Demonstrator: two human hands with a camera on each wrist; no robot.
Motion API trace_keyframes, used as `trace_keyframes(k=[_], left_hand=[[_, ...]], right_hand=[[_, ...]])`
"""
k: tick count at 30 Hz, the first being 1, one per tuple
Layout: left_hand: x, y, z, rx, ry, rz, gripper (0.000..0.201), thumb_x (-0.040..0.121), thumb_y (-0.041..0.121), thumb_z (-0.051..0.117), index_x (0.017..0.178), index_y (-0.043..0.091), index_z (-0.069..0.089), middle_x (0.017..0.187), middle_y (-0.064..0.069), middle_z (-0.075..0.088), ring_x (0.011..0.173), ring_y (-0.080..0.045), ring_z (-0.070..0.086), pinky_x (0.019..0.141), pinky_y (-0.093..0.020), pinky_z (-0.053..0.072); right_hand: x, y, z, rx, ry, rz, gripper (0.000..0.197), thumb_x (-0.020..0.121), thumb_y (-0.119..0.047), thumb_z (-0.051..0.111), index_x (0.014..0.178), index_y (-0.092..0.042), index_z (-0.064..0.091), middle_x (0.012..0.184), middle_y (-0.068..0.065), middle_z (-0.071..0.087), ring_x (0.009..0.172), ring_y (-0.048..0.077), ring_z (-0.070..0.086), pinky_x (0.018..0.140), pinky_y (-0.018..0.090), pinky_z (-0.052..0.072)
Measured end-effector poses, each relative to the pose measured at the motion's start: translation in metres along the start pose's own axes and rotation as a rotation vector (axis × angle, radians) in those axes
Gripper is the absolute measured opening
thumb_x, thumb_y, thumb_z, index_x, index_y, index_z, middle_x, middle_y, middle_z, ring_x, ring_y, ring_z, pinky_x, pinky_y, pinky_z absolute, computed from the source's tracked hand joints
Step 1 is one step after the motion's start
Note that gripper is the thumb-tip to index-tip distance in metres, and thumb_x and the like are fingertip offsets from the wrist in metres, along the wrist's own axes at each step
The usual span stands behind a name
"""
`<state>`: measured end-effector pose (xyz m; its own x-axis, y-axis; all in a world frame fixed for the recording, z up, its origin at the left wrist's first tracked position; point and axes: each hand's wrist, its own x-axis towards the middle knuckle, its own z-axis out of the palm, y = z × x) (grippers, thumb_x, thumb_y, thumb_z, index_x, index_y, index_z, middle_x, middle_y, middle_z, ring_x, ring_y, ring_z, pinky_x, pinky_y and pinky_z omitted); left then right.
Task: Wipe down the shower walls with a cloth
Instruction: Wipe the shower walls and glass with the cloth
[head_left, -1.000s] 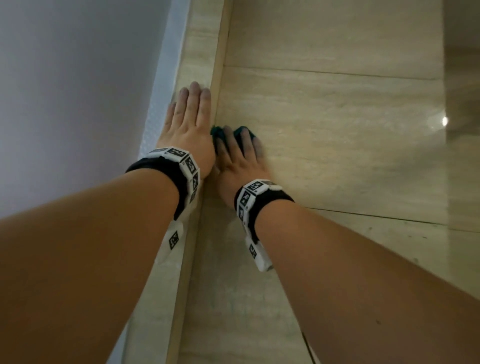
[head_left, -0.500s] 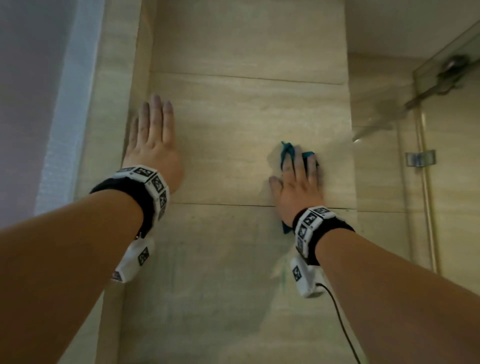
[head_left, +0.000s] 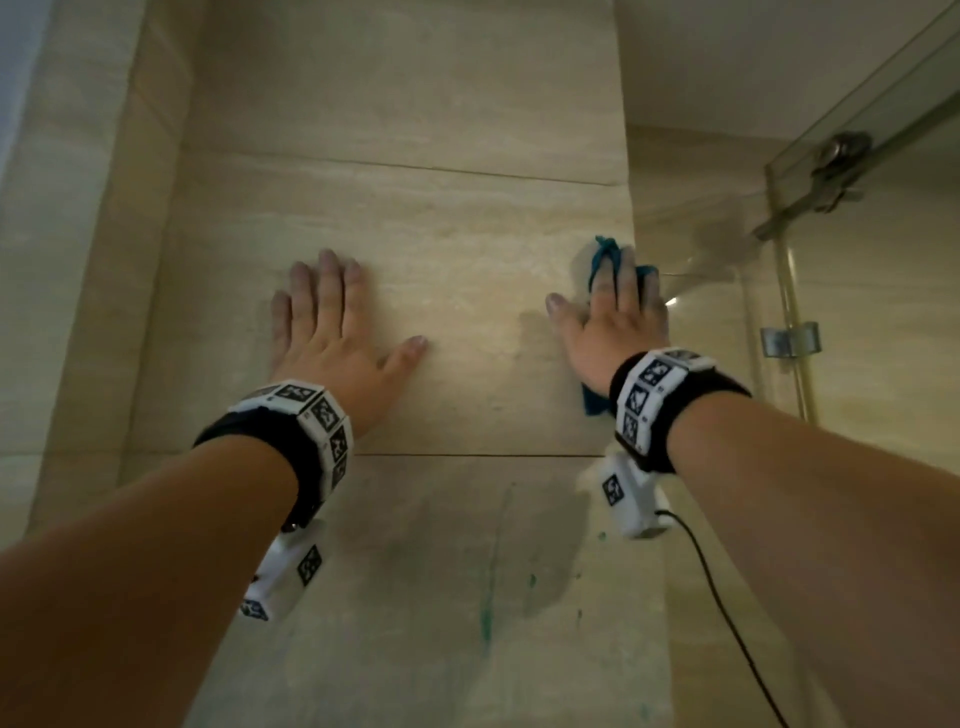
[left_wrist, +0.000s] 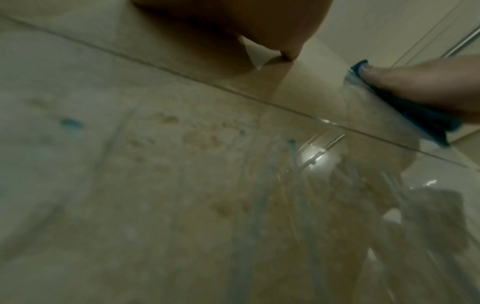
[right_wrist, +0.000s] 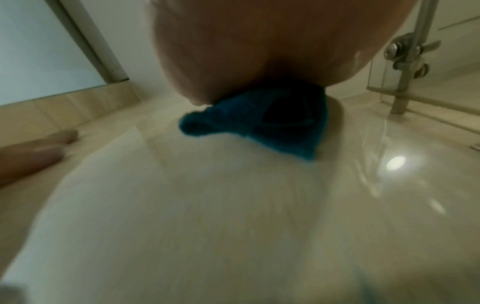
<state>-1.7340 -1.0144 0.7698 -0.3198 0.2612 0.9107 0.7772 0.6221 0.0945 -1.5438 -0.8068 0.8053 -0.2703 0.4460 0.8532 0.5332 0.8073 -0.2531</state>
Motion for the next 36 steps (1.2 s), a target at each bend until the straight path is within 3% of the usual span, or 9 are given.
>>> trace_keyframes(k=[4,9,18,21,24,29,32,36], left_hand=[[0.0,-0.001,-0.004,-0.015,-0.022,0.005,0.1,0.093,0.082,0.012,0.161,0.019,-0.025,0.167,-0.003,-0.036,0.154,-0.026,-0.033,0.126,-0.046,-0.019],[-0.002,0.0,-0.005,0.001,-0.018,0.003,0.096,0.096,0.079,0.01,0.16,0.019,-0.028,0.166,-0.002,-0.038,0.152,-0.025,-0.036,0.125,-0.045,-0.021],[-0.002,0.001,-0.003,0.017,0.03,0.002,0.093,0.098,0.077,0.011,0.162,0.019,-0.023,0.168,-0.003,-0.033,0.154,-0.026,-0.032,0.127,-0.047,-0.017],[-0.005,0.0,-0.004,0.024,0.017,0.002,0.092,0.098,0.077,0.01,0.161,0.02,-0.026,0.167,-0.002,-0.035,0.153,-0.025,-0.034,0.126,-0.046,-0.018],[-0.004,0.0,-0.004,0.042,0.033,0.003,0.092,0.099,0.075,0.012,0.162,0.019,-0.023,0.169,-0.003,-0.032,0.155,-0.026,-0.03,0.127,-0.047,-0.017],[-0.004,0.0,-0.005,0.021,-0.005,0.005,0.091,0.101,0.072,0.016,0.162,0.018,-0.024,0.168,-0.004,-0.034,0.154,-0.026,-0.032,0.126,-0.046,-0.019],[-0.004,-0.001,-0.004,0.028,-0.001,0.015,0.09,0.1,0.073,0.013,0.16,0.018,-0.026,0.167,-0.003,-0.036,0.153,-0.025,-0.034,0.126,-0.046,-0.019],[-0.004,-0.001,-0.004,0.038,-0.001,0.014,0.09,0.1,0.073,0.011,0.161,0.018,-0.026,0.167,-0.004,-0.035,0.154,-0.026,-0.032,0.126,-0.047,-0.018]], right_hand=[[0.036,-0.008,-0.022,0.063,0.027,0.052,0.088,0.097,-0.076,0.016,0.164,-0.024,-0.006,0.171,-0.003,-0.018,0.157,0.031,-0.011,0.127,0.05,-0.001],[0.064,-0.034,-0.038,0.022,0.038,0.039,0.096,0.092,-0.083,0.011,0.164,-0.023,-0.008,0.17,-0.002,-0.02,0.157,0.033,-0.014,0.126,0.053,-0.004],[0.058,-0.163,-0.016,-0.137,0.012,-0.399,0.08,0.1,-0.07,0.014,0.164,-0.024,-0.001,0.171,-0.004,-0.016,0.157,0.031,-0.014,0.126,0.048,-0.007],[0.052,-0.18,-0.011,-0.128,-0.026,-0.493,0.076,0.102,-0.068,0.014,0.165,-0.026,0.002,0.171,-0.006,-0.016,0.157,0.029,-0.015,0.126,0.047,-0.008],[0.061,-0.159,-0.017,-0.106,-0.014,-0.483,0.074,0.103,-0.065,0.015,0.165,-0.026,0.002,0.171,-0.007,-0.015,0.157,0.027,-0.015,0.126,0.045,-0.008],[0.076,-0.073,-0.036,-0.099,0.064,-0.271,0.079,0.102,-0.067,0.017,0.165,-0.022,0.001,0.172,-0.003,-0.014,0.157,0.03,-0.012,0.127,0.046,-0.005],[0.07,-0.028,-0.035,-0.132,0.091,-0.231,0.081,0.102,-0.068,0.017,0.165,-0.02,0.0,0.172,-0.001,-0.013,0.157,0.031,-0.01,0.127,0.047,-0.004],[0.057,-0.014,-0.027,-0.133,0.112,-0.216,0.083,0.1,-0.07,0.015,0.165,-0.019,0.0,0.172,0.001,-0.011,0.157,0.033,-0.008,0.127,0.049,-0.002]])
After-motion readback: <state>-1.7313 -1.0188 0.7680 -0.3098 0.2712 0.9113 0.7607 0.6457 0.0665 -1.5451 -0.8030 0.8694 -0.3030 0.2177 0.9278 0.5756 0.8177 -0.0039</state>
